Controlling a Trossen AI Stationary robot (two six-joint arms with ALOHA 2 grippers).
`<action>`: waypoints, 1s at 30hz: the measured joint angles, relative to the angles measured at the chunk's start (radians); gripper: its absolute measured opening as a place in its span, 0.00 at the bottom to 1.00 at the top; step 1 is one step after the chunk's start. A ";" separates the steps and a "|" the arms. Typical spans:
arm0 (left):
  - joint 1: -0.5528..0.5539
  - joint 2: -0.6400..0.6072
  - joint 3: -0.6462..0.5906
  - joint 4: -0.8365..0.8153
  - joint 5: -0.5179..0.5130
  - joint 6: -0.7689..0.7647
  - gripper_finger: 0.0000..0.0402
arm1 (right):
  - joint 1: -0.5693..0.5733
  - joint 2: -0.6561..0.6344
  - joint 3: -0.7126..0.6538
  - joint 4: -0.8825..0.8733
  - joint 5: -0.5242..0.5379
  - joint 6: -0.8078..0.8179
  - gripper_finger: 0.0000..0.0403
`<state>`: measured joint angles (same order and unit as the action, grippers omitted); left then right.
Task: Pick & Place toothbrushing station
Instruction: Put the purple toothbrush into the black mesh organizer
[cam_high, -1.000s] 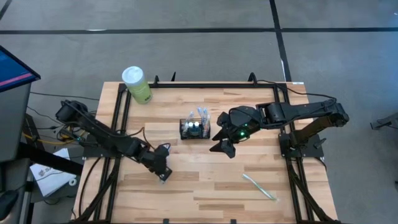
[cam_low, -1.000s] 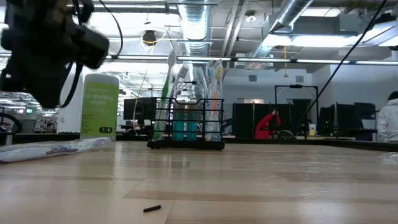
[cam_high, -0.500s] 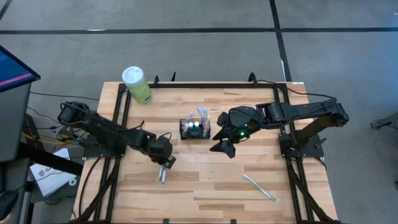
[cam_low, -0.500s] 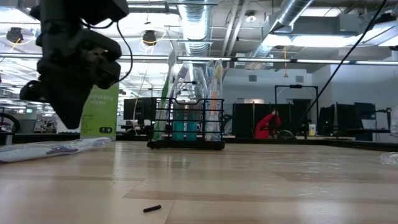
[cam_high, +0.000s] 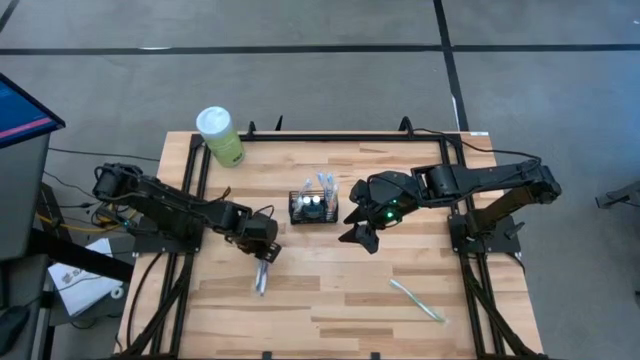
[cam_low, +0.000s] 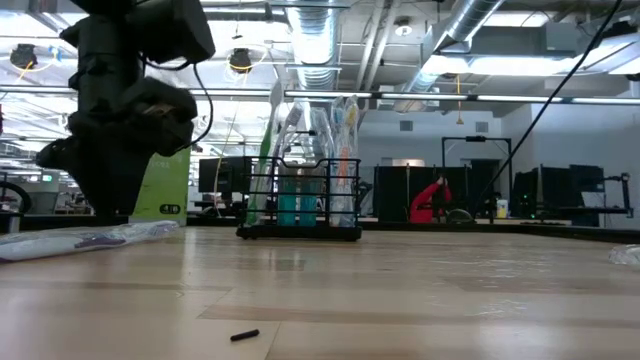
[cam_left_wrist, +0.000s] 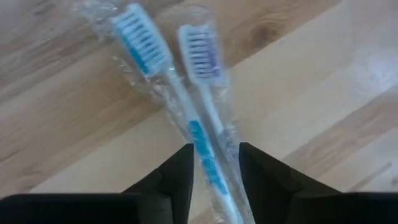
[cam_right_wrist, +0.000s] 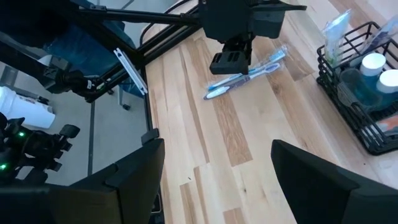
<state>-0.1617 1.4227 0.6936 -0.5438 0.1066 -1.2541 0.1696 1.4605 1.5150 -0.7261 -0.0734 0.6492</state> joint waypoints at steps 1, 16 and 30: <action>0.000 0.000 -0.005 0.001 0.000 0.002 0.32 | 0.000 0.000 0.000 0.000 0.000 -0.002 0.71; -0.042 0.057 0.042 0.058 -0.037 0.019 0.29 | 0.000 0.000 0.000 -0.002 0.000 -0.005 0.71; -0.032 0.091 0.042 0.053 -0.031 0.021 0.33 | 0.000 0.000 0.000 -0.006 0.000 -0.002 0.71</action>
<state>-0.1936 1.5140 0.7357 -0.4906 0.0761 -1.2327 0.1699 1.4605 1.5150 -0.7326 -0.0734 0.6472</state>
